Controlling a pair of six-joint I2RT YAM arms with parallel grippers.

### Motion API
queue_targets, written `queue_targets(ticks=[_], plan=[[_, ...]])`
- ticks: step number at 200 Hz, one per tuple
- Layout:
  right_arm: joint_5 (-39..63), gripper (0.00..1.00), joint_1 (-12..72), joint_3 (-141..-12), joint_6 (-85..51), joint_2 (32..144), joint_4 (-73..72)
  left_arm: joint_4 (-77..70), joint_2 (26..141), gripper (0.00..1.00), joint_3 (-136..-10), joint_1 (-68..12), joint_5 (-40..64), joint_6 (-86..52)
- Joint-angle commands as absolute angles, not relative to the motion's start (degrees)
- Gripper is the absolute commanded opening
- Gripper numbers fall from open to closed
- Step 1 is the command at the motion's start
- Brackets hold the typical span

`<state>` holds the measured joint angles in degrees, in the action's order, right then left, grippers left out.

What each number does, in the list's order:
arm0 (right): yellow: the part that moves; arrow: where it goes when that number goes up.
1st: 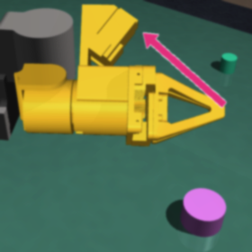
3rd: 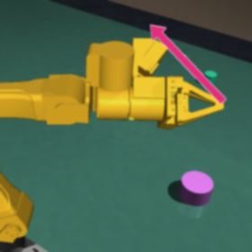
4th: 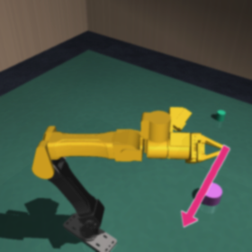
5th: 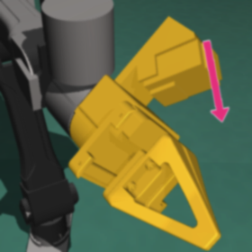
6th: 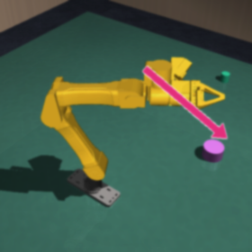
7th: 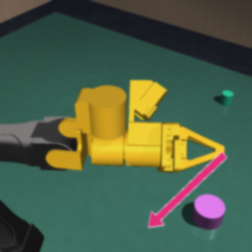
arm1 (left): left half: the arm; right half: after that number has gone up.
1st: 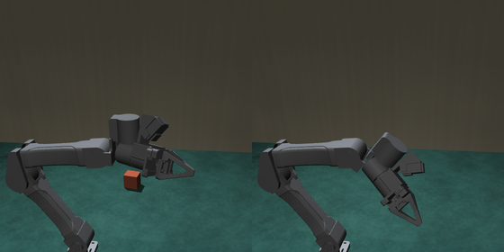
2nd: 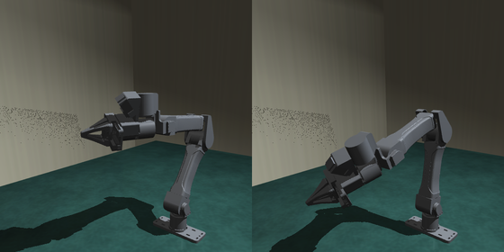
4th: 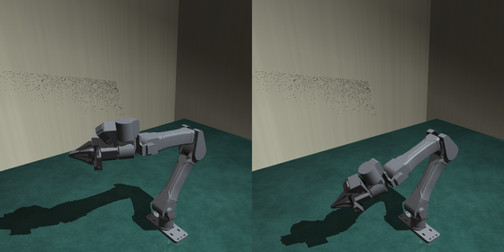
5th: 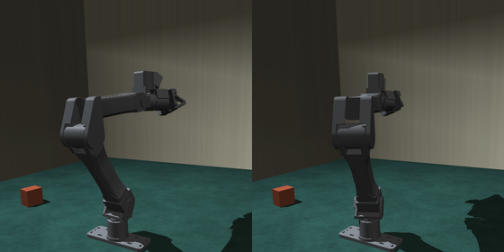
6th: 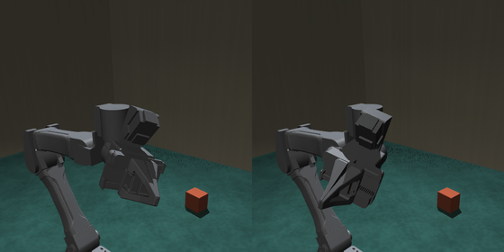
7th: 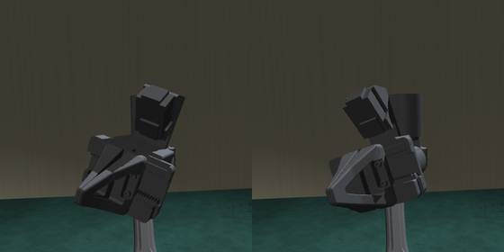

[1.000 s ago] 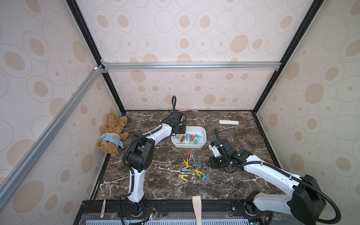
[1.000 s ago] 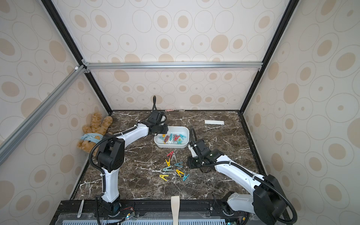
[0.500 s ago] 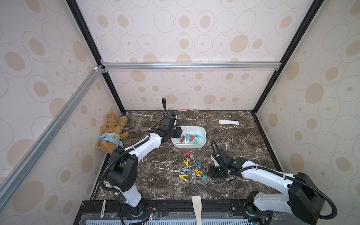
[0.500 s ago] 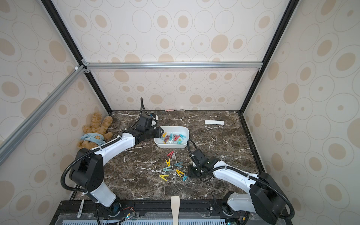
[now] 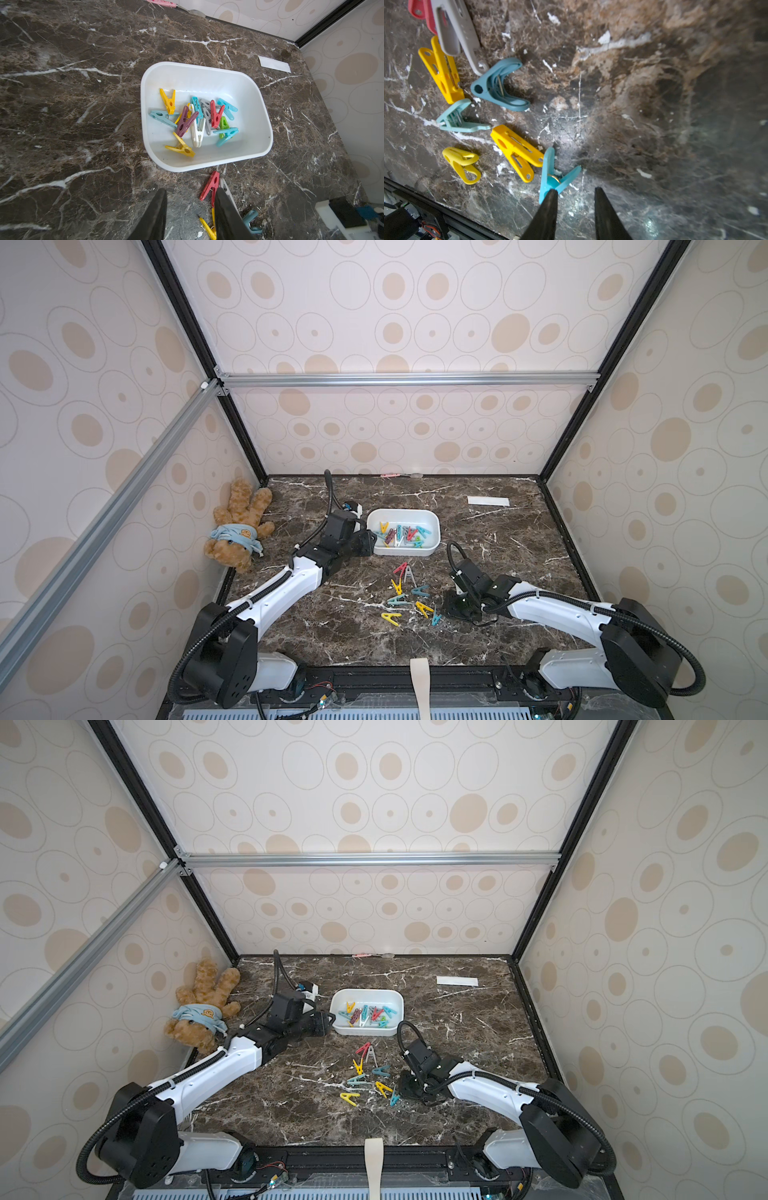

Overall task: Put the clothespins into the storage box
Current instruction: Pick up the clothespin from the center of the board.

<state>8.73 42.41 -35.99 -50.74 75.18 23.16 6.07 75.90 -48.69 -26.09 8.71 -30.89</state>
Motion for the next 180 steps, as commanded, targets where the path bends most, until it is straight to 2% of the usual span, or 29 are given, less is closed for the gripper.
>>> queue_targets(ticks=[1, 131, 180], plan=[[6.81, 0.33, 42.87, -37.96, -52.94, 75.90, 24.27, 3.60, 73.85, 0.39, -46.67, -26.19, 9.34, -32.61], [9.14, 0.32, 42.98, -37.89, -54.23, 82.66, 20.48, 3.16, 71.60, 0.39, -43.27, -26.15, 10.81, -31.33], [9.28, 0.18, 42.96, -37.71, -53.53, 82.73, 21.21, 3.91, 70.97, 0.39, -42.98, -26.10, 10.01, -30.96]])
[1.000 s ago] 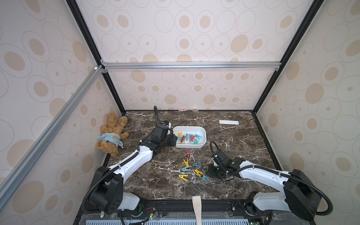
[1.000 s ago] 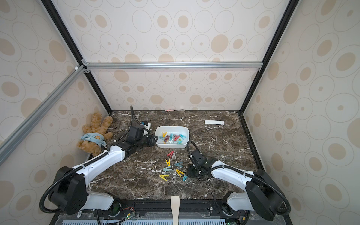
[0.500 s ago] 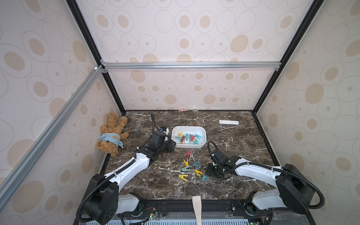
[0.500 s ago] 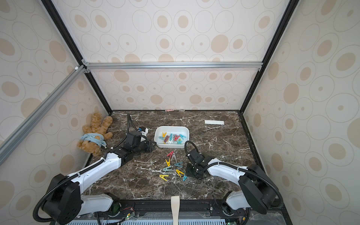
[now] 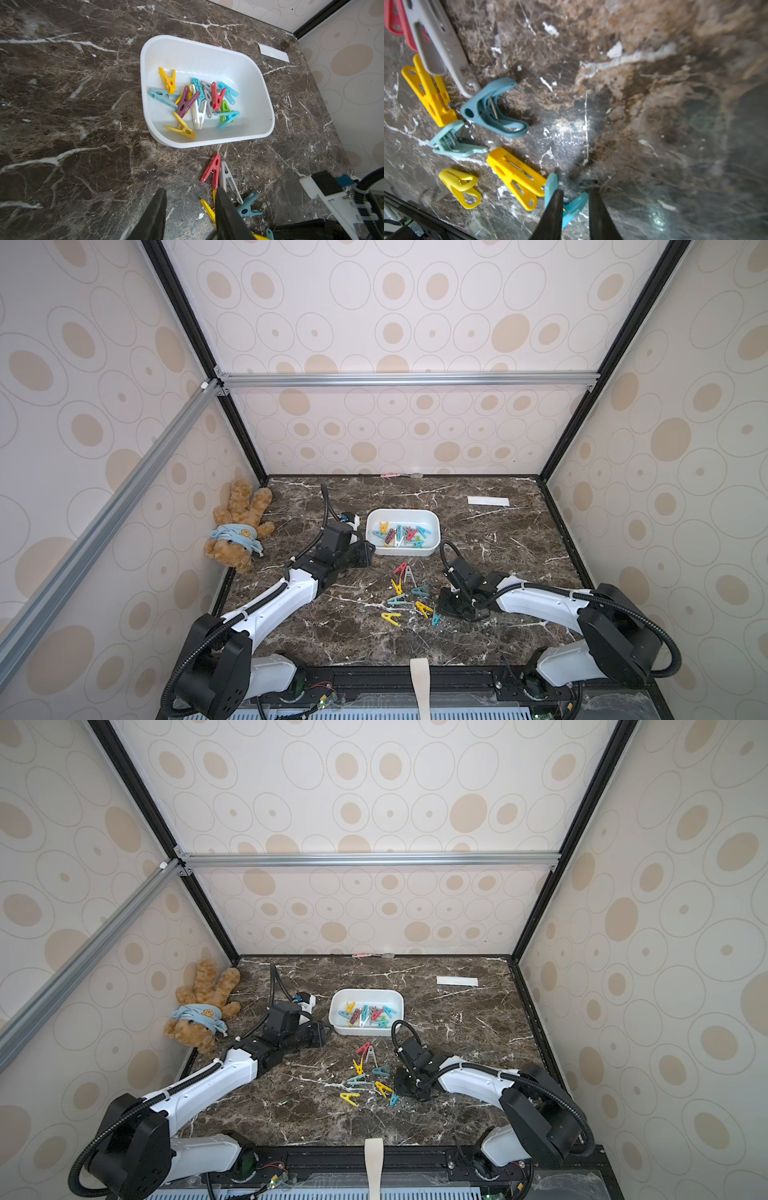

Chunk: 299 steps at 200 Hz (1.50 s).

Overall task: Put the clothespins into the storage box
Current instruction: Pick up the clothespin from the center of the board, then place the clothespin in the storage box.

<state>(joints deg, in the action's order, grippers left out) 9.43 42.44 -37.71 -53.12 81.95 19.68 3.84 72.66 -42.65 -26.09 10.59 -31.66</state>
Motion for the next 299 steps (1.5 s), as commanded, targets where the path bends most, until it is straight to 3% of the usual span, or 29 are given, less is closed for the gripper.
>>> queue_targets(ticks=[1, 100, 158, 202, 251, 299], plan=[[9.26, 0.18, 42.93, -37.71, -53.53, 82.72, 21.20, 3.93, 70.95, 0.39, -43.02, -26.10, 9.97, -30.95], [5.29, 0.00, 42.99, -41.72, -47.37, 79.26, 26.05, 6.95, 70.16, 0.40, -43.15, -26.08, 8.29, -31.93], [4.69, 0.00, 40.23, -54.89, -37.60, 77.07, 32.11, 9.07, 67.13, 0.39, -40.05, -26.12, 7.24, -35.73], [12.01, 0.00, 32.40, -73.01, -25.46, 89.90, 32.60, 12.77, 63.50, 0.39, -37.42, -26.08, 5.10, -38.58], [9.55, 0.00, 30.50, -89.12, -19.43, 106.51, 30.38, 19.24, 61.70, 0.39, -40.16, -25.93, 1.37, -37.27], [8.04, 0.00, 29.16, -95.78, -16.89, 115.18, 31.88, 20.41, 61.33, 0.39, -40.16, -25.84, 2.07, -37.52]])
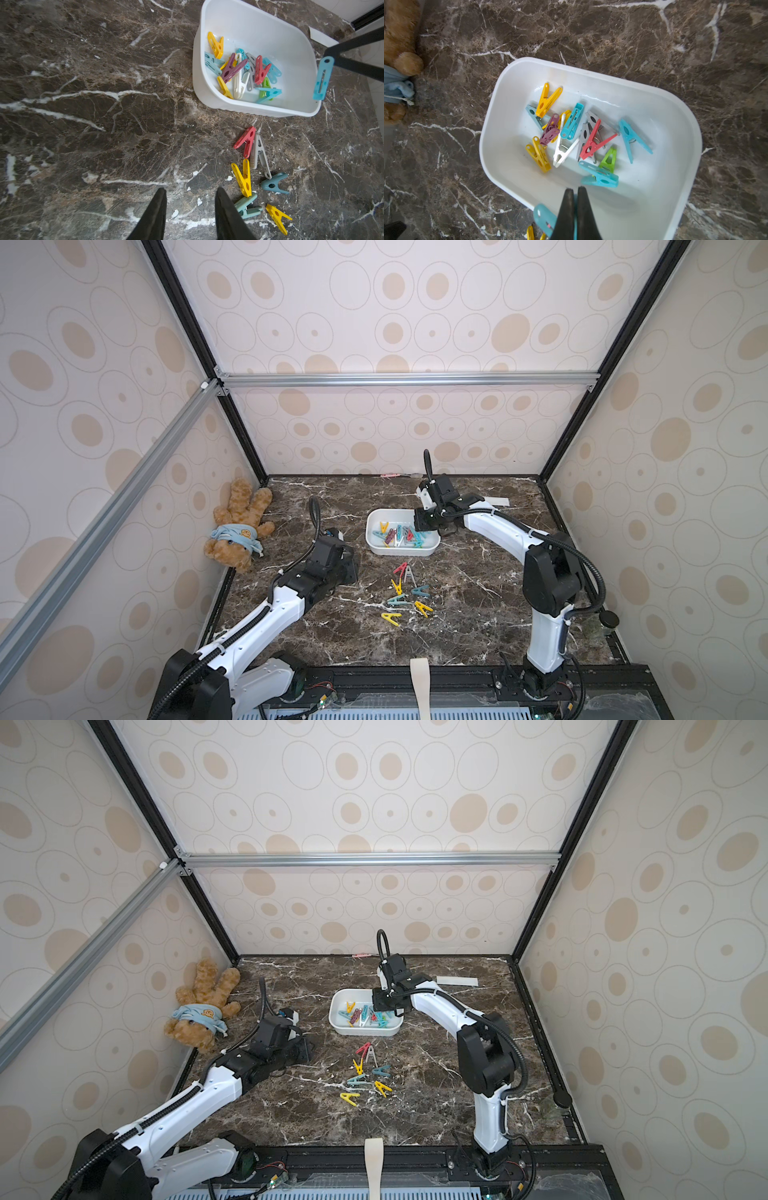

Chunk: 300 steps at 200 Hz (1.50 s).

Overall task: Put the clothespins into the storage box
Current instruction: Place the clothespin in the storage box.

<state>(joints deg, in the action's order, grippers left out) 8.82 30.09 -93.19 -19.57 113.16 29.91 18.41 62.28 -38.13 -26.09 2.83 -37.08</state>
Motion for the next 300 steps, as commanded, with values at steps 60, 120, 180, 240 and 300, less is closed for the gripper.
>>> queue_targets(ticks=[60, 120, 180, 240, 300], plan=[[9.55, 0.05, 28.21, -97.40, -16.53, 119.88, 30.78, 17.24, 63.22, 0.40, -38.43, -25.84, 7.37, -39.02], [9.93, 0.19, 28.08, -98.75, -15.96, 120.16, 31.95, 17.11, 64.51, 0.41, -38.27, -25.84, 11.79, -39.09], [9.83, 0.29, 28.04, -97.66, -14.74, 113.66, 34.25, 17.75, 65.35, 0.42, -38.81, -25.91, 12.83, -38.54], [10.23, 0.30, 30.15, -80.78, -16.55, 99.06, 29.11, 21.67, 69.07, 0.40, -39.63, -28.86, 12.36, -34.83], [9.09, 0.26, 33.87, -59.75, -22.50, 84.33, 22.25, 17.73, 79.33, 0.39, -45.29, -38.62, 8.46, -39.82]])
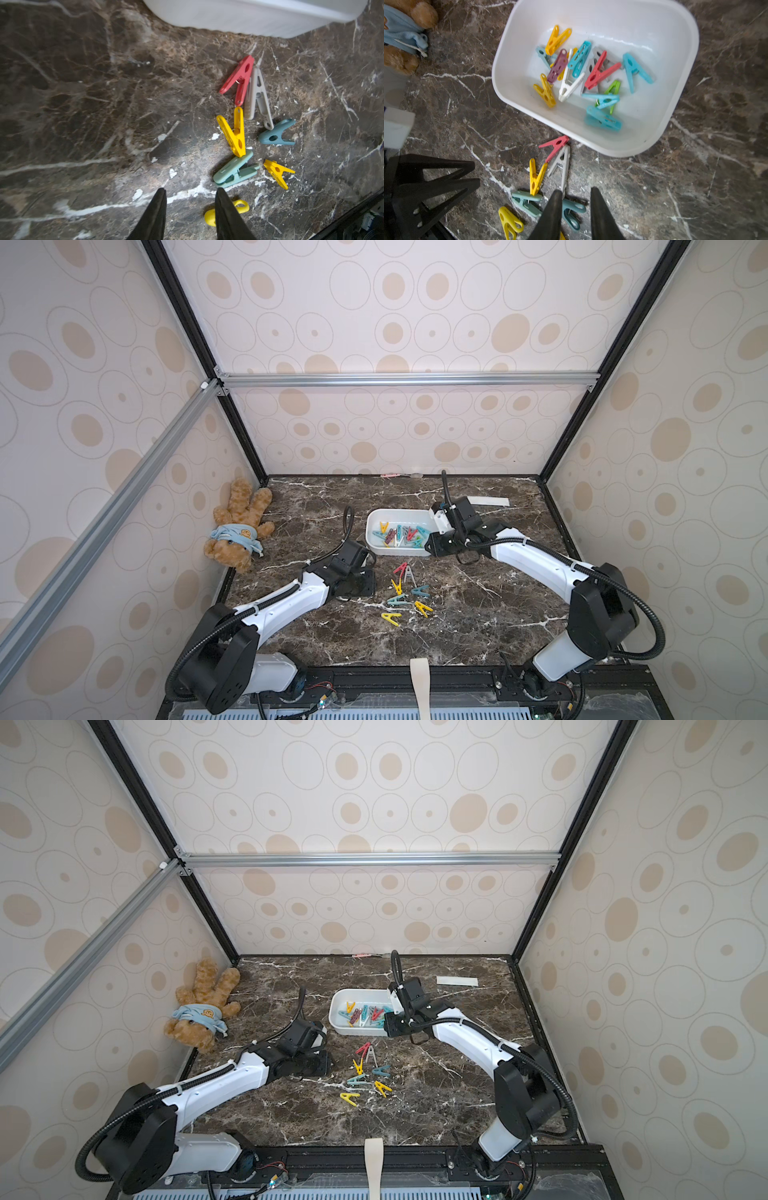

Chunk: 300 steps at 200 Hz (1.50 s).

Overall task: Put the clothespins into the storage box
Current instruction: Place the clothespin in the storage box, then pick up the clothespin from the center of the board.

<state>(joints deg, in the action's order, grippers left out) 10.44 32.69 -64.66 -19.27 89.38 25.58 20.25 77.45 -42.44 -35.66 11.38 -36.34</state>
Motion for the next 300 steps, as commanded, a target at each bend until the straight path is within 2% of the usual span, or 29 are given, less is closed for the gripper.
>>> queue_targets(ticks=[1, 21, 82, 220, 300], plan=[[8.98, 0.26, 33.94, -59.50, -22.59, 84.13, 22.15, 17.43, 79.35, 0.39, -45.23, -38.69, 8.36, -40.17], [8.98, 0.26, 34.18, -55.36, -23.73, 81.90, 20.84, 13.29, 80.70, 0.41, -44.96, -39.72, 8.06, -44.16], [9.81, 0.26, 34.19, -51.53, -23.57, 80.46, 18.72, 16.38, 90.51, 0.41, -52.05, -41.81, 6.30, -45.24], [11.25, 0.26, 34.02, -47.91, -21.41, 81.56, 14.89, 17.13, 98.22, 0.34, -54.36, -42.44, 2.99, -48.41], [11.78, 0.26, 34.01, -48.07, -21.53, 81.45, 14.80, 18.78, 98.69, 0.13, -54.67, -42.43, 2.46, -47.67]])
